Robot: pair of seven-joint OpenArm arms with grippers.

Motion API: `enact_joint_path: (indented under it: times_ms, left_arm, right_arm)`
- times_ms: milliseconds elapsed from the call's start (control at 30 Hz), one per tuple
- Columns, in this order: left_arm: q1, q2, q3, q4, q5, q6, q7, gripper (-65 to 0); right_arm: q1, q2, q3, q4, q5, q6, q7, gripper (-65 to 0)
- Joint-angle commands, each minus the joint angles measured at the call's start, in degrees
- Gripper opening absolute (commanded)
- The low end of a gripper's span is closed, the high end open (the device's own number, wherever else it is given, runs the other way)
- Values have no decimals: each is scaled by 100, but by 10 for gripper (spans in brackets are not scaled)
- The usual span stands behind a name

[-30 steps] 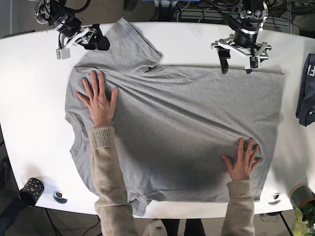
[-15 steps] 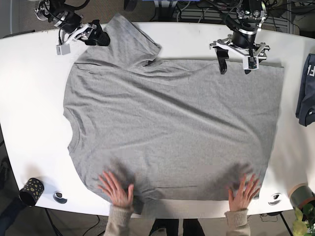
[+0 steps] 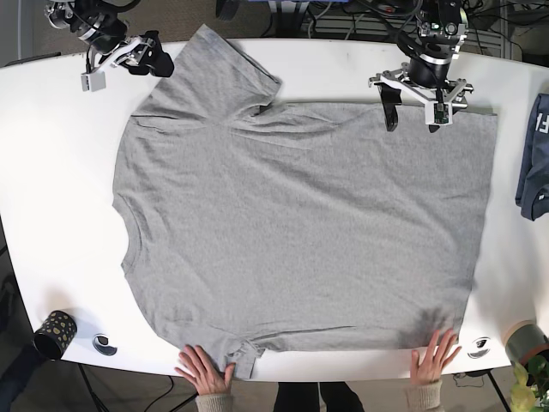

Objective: Fold the T-shirt properly

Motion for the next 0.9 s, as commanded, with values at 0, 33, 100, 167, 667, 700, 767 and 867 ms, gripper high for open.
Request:
enact_joint_path:
  times_ms: [0,33,100,167,667,700,767,867]
  left_arm:
    - [25,-21,-18,84,-29,-5,-128,-204]
    - [25,-21,-18,84,-29,-5,-128,-204]
    - [16,-21,-18,84,-29,-5,-128,-204]
    - [16,-21,-18,84,-38,-5,-128,-204]
    - [42,-21,-79,93,-64,-5,-128,-204]
    - [42,-21,-167,101,-82,-14,-128,-204]
    - [42,-21,-282,110,-90,-14,-128,-201]
    - [42,-21,-449,110,-99,-23,-128,-201]
  right_arm:
    - [-45,51,11,-49,132,54,66,-241]
    - [-45,33,11,-120,132,54,66,-241]
    - [-45,-11,2,-199,132,54,66,-241]
    - [-45,-19,2,-216,132,54,66,-241]
    - [-63,-37,-1009,-225,97,10,101,-241]
    - [-54,-37,-1017,-225,97,10,101,-241]
    - [-37,-37,-1035,-234,97,10,101,-241]
    - [69,-37,-1061,-243,97,10,101,-243]
